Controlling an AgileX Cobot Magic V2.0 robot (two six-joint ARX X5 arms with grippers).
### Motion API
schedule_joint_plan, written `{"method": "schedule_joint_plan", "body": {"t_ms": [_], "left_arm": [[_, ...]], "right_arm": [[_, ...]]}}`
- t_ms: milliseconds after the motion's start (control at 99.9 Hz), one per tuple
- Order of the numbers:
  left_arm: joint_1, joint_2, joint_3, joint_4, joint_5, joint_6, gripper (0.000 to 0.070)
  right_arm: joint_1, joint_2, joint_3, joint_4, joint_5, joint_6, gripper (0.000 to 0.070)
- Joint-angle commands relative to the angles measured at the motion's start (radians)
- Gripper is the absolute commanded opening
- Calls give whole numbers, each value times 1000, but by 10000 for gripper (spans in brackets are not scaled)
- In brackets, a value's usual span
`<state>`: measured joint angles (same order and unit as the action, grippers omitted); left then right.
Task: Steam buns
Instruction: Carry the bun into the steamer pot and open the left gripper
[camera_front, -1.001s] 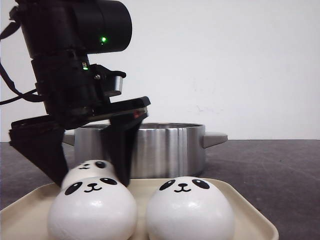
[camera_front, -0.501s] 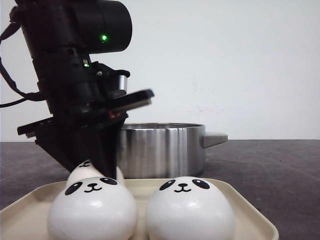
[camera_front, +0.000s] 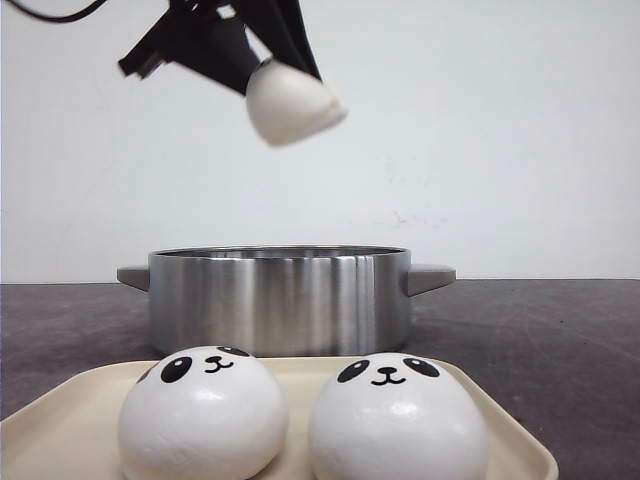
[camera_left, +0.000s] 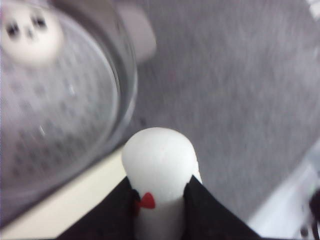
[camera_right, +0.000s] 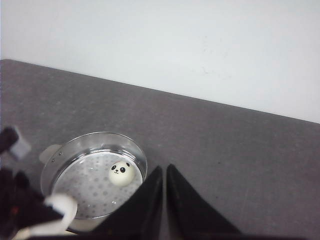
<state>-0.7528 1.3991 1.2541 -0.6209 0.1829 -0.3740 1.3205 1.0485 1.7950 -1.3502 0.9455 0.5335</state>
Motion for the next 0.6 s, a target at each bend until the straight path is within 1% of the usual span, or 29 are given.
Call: {"method": "schedule_joint_plan", "body": {"t_ms": [0,100,230,420,501,591], "left_arm": [[19,50,69,5,-7,35,1],[79,133,168,-24,-7,75,2],[150,281,311,-116,-9,124,2],[214,488,471,-209,-75,163,3],[230,556,513,-221,-97,180,3],[241,616,540,-212,-117,183,3]], "right_arm": [[14,10,15,-71,7,19,5],[14,10,15,-71,18,19,6],[14,10,15,-71,24,19,5],[14,10,15,-71,27,19,5],[14,10,15,-71,27,19,6],[14,10,13,-71,26,25,5]]}}
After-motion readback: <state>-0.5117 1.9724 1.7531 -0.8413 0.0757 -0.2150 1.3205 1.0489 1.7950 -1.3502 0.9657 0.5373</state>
